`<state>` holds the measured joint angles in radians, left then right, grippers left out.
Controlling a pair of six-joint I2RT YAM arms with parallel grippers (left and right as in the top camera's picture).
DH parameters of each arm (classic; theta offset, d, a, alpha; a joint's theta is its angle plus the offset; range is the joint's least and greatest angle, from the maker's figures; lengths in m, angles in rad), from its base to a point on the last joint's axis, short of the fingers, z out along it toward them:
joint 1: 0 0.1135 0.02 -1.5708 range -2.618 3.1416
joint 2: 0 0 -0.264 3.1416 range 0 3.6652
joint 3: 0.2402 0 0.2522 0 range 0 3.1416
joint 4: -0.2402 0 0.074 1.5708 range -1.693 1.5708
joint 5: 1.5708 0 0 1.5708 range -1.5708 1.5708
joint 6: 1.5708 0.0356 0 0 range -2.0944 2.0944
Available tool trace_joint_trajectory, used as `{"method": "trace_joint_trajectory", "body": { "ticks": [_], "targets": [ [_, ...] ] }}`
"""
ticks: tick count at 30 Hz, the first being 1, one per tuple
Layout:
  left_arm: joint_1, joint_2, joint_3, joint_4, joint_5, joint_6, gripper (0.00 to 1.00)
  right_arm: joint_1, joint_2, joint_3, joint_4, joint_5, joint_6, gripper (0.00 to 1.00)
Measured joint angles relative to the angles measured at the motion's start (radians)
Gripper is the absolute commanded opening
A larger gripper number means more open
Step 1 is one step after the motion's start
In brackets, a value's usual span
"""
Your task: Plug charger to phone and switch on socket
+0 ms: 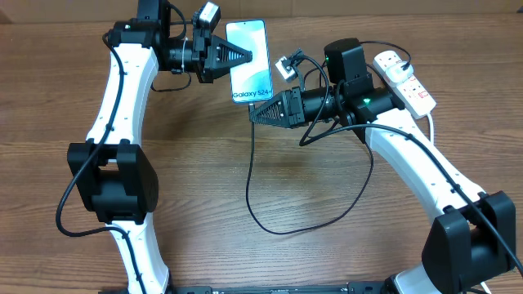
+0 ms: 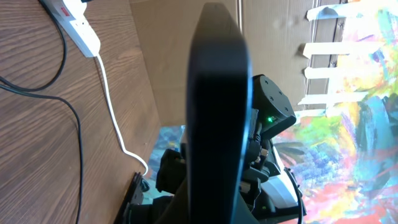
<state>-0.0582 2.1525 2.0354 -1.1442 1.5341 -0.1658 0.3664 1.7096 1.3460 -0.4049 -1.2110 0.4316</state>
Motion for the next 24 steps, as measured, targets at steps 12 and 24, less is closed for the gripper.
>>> {"method": "trace_joint_trajectory", "body": {
  "ticks": [12,24],
  "targets": [
    [0.001,0.0,0.0,0.031,0.0,-0.001,0.04,0.0,0.0,0.0,-0.037,-0.086,0.009,0.04],
    [0.001,0.0,0.0,0.029,0.0,-0.004,0.04,-0.034,0.0,0.0,-0.033,-0.093,0.009,0.04]
  ]
}}
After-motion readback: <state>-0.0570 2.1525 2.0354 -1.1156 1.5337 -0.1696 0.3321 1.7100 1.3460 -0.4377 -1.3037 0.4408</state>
